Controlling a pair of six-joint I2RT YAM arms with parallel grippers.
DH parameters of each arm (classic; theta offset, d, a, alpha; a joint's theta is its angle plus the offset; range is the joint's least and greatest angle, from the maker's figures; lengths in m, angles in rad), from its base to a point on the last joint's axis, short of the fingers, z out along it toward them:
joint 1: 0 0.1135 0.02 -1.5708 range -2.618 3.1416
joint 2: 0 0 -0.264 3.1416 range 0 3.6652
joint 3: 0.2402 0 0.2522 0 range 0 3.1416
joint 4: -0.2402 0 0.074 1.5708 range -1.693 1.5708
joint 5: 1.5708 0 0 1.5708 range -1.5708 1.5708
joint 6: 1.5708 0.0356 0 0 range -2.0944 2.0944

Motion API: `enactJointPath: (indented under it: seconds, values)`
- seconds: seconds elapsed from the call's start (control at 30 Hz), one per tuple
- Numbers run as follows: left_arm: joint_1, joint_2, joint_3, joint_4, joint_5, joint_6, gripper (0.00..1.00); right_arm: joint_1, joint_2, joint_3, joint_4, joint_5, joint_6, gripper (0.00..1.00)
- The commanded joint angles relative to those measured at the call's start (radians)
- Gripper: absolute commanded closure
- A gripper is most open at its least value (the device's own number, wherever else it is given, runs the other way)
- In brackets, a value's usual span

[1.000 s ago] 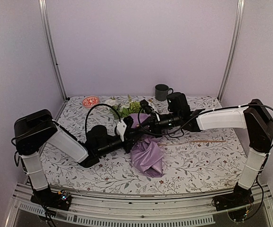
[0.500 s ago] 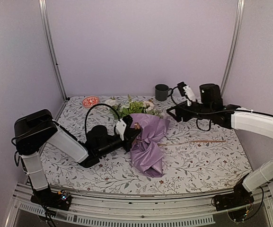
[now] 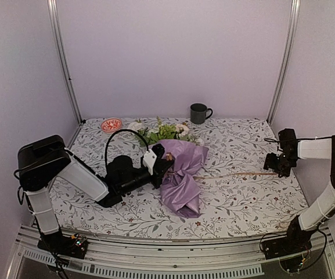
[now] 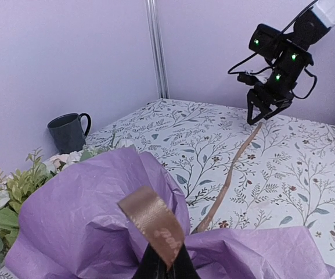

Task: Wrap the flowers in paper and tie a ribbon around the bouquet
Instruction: Cross the half-tied ribbon over the folded bouquet.

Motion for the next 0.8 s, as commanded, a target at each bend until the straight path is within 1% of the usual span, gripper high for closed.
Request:
enactJointPath:
  seconds: [0.0, 0.1, 0.17, 0.3, 0.4, 0.47, 0.63, 0.67, 0.77]
  values:
    - [-0.012, 0.001, -0.017, 0.048, 0.007, 0.026, 1.00, -0.057, 0.070, 0.037, -0.091, 0.012, 0.192, 0.25]
    - [-0.013, 0.008, -0.026, 0.070, 0.007, 0.029, 1.00, -0.057, 0.063, 0.036, -0.091, 0.026, 0.339, 0.25]
    - [-0.013, 0.012, -0.035, 0.084, 0.009, 0.031, 1.00, -0.056, 0.066, 0.047, -0.090, 0.034, 0.392, 0.25]
    - [-0.012, 0.006, -0.052, 0.097, 0.003, 0.048, 1.00, -0.057, 0.101, 0.070, -0.106, 0.032, 0.416, 0.28]
    - [-0.010, 0.002, -0.058, 0.096, -0.005, 0.067, 1.00, -0.057, 0.138, 0.078, -0.115, -0.002, 0.418, 0.34]
    - [-0.010, -0.004, -0.063, 0.096, -0.014, 0.080, 1.00, -0.057, 0.159, 0.074, -0.118, -0.016, 0.417, 0.43]
    - [-0.008, -0.014, -0.062, 0.080, -0.020, 0.089, 1.00, -0.057, 0.204, 0.090, -0.126, -0.050, 0.376, 0.91]
    - [-0.008, -0.014, -0.062, 0.081, -0.019, 0.087, 1.00, -0.057, 0.211, 0.096, -0.127, -0.060, 0.354, 0.99]
    - [-0.008, -0.013, -0.058, 0.082, -0.015, 0.077, 1.00, -0.057, 0.213, 0.113, -0.136, -0.085, 0.306, 1.00]
